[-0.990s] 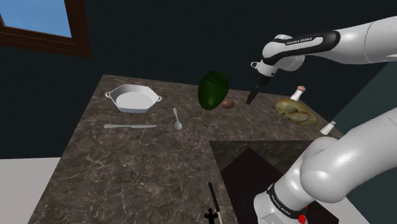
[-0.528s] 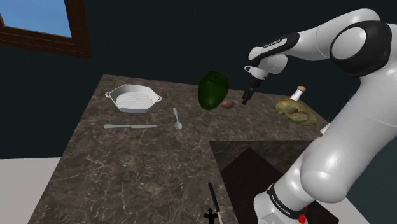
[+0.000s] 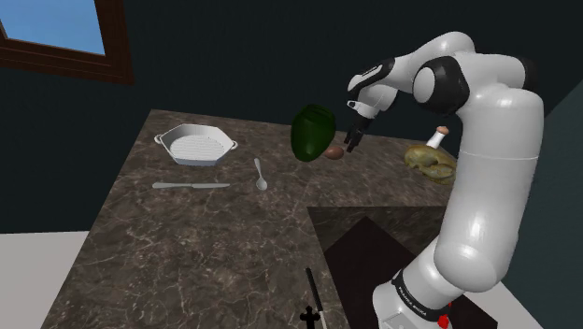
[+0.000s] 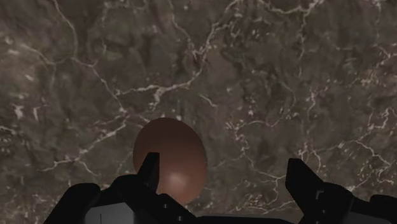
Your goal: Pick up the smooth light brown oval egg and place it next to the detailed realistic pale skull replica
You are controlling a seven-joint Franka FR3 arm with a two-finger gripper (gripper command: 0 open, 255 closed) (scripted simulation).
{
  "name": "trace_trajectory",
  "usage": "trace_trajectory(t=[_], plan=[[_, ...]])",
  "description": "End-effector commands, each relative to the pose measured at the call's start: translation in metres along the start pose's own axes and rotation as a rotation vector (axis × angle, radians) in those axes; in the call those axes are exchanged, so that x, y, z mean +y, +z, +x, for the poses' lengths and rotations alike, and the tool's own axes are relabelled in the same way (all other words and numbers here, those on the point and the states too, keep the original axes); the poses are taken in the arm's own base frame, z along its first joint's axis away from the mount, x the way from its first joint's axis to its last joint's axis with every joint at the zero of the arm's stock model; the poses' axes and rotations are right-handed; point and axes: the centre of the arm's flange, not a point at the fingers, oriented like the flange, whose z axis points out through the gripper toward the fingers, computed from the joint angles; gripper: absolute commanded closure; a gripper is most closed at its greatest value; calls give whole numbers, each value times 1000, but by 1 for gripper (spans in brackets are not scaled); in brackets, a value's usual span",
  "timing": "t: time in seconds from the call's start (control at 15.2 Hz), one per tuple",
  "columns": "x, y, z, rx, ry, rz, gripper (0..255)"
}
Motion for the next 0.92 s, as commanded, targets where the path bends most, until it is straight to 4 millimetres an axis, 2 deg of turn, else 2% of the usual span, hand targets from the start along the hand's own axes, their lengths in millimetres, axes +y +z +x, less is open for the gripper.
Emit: trace_trajectory(t=[0.0,0.13,0.59,0.86], plan=[[26,14,5,4,-46,2,0],[43,22,9,5,-76,2,0],[43,59,9,5,-76,2,0],[43,62,9,5,-76,2,0]])
